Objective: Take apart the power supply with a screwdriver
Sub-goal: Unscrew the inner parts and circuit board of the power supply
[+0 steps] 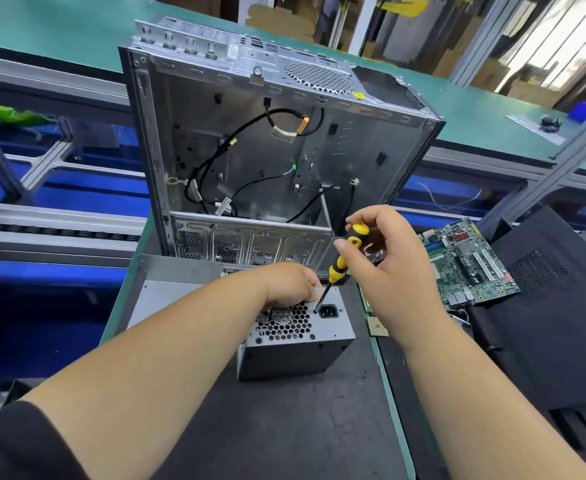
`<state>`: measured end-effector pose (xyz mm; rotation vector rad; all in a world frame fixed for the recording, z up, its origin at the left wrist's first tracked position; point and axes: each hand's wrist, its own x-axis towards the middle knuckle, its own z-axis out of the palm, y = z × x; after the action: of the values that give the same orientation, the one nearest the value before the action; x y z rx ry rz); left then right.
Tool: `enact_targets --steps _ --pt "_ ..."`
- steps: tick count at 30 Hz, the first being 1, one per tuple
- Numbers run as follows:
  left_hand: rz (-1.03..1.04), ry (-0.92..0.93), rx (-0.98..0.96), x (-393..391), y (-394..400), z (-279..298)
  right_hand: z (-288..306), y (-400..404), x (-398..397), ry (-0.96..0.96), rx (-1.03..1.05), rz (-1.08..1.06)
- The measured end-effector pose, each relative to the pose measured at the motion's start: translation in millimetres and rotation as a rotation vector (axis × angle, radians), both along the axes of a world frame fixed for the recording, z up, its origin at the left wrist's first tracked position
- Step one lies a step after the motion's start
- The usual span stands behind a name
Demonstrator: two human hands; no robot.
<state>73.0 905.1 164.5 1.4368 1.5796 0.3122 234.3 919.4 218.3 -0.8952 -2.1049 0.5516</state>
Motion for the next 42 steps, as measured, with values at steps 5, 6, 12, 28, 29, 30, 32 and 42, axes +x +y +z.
enact_targets --steps 5,6,12,28,29,30,32,42 --pt "-0.017 0.021 -0.014 -0.7 0.6 -0.7 0.2 -0.7 -0.5 -0.005 0.019 -0.018" --pt "-0.017 0.018 -0.018 -0.7 1.1 -1.4 0.7 -1.1 -0.5 -0.009 0.023 -0.012" --pt "0.017 -0.024 -0.051 -3.8 3.8 -1.2 0.0 -0.9 -0.4 -0.017 0.035 -0.016" --pt "-0.083 0.011 -0.048 -9.4 11.0 -3.7 0.7 0.1 -1.7 -0.077 0.067 -0.045" --pt "-0.090 0.017 -0.045 -9.7 11.0 -3.8 0.9 0.6 -1.8 -0.094 0.098 -0.049" --pt "-0.095 0.019 -0.042 -10.1 11.2 -4.0 1.0 1.1 -2.1 -0.100 0.106 -0.054" --pt "-0.100 0.015 -0.042 -10.3 10.3 -3.2 0.1 1.2 -2.8 -0.094 0.095 -0.064" --pt "-0.084 0.027 -0.040 -8.9 10.1 -5.3 -1.6 -4.9 -2.6 -0.014 -0.085 -0.044"
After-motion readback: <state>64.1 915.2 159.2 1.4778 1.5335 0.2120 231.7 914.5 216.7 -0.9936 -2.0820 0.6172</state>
